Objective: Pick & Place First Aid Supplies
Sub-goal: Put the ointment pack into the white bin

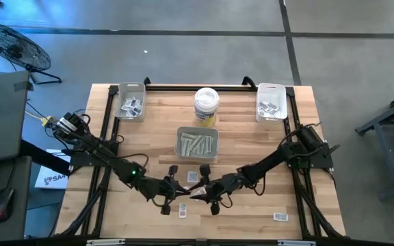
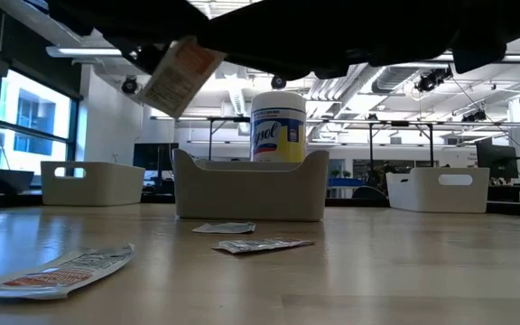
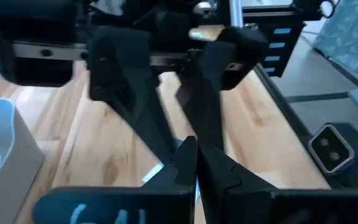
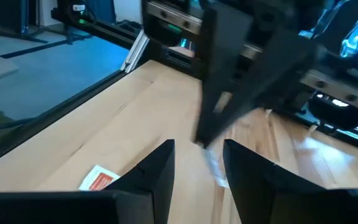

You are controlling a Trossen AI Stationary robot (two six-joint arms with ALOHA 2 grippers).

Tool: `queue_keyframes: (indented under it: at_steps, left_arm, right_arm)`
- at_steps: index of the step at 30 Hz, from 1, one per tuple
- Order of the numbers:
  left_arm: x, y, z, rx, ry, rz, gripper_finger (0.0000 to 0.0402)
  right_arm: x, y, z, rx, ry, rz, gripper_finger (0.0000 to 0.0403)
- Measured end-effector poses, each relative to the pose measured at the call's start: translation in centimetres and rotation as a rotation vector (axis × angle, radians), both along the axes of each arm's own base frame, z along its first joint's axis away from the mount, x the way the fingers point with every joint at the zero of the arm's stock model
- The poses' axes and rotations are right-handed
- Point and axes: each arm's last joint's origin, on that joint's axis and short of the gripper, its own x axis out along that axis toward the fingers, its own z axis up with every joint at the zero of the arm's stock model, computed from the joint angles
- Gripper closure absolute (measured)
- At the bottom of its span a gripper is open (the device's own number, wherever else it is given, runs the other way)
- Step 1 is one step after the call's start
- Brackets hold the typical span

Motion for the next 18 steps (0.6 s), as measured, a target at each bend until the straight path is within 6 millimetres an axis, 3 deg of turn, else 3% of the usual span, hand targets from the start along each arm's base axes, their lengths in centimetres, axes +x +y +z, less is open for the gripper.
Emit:
queue_keyframes:
  at_steps: [7,15,18]
  left_arm:
    - [0.00,-0.03,-0.01,0.002,0.001,-0.007,0.0401]
    - [-0.02,-0.07,-0.05,0.018,0.005,-0.035,0.0401]
    - [-0.02,-0.09,-0.03,0.016,0.003,-0.039,0.0397]
  right_arm:
    - [-0.03,-0.01,-0.17,0.005,0.019,-0.002,0.0293]
    - [-0.03,-0.01,-0.17,0.006,0.020,-0.002,0.0384]
    - [-0.04,0.01,-0.17,0.008,0.020,-0.001,0.0396]
